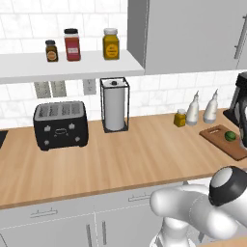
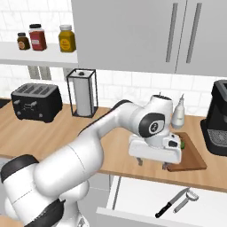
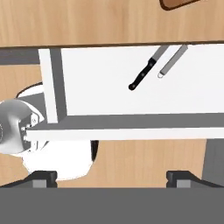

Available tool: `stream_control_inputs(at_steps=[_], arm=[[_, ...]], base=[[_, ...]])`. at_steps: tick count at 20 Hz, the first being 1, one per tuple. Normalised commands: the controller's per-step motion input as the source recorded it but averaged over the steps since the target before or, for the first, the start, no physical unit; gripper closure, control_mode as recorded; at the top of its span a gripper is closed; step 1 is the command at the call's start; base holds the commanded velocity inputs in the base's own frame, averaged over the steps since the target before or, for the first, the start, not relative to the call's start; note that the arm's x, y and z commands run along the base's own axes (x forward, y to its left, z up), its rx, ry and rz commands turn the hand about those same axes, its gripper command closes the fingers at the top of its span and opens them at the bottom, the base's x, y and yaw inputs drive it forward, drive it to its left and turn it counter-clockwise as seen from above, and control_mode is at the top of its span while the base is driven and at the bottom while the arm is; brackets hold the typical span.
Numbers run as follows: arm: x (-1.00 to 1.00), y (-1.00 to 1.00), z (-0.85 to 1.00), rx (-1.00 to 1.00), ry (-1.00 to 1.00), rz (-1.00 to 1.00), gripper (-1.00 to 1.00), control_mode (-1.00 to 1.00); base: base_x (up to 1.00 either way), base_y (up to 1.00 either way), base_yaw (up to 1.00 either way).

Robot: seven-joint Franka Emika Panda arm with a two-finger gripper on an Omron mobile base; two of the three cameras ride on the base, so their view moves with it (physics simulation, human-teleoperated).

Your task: Place the appropriate cutting tool for cutting the avocado skin on the cutting board.

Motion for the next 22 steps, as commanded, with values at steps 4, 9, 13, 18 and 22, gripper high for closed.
stream_control_inputs(at_steps=[4,9,13,18,22], arm=[[-0.29,-0.76,-0.29,0.0,0.0,0.0,-1.0,-1.0],[-0.08,-0.2,-0.35,0.0,-0.04,0.0,-1.0,-1.0],[0.0,-0.02,-0.33,0.0,-0.06,-0.02,-1.0,-1.0],[0.0,0.0,-0.45,0.0,-0.07,-0.04,-1.0,-1.0],[-0.01,0.0,-0.53,0.0,-0.08,-0.07,-1.0,-1.0]], base=[[0.0,0.0,0.0],[0.0,0.0,0.0],[0.0,0.0,0.0],[0.0,0.0,0.0],[0.0,0.0,0.0]])
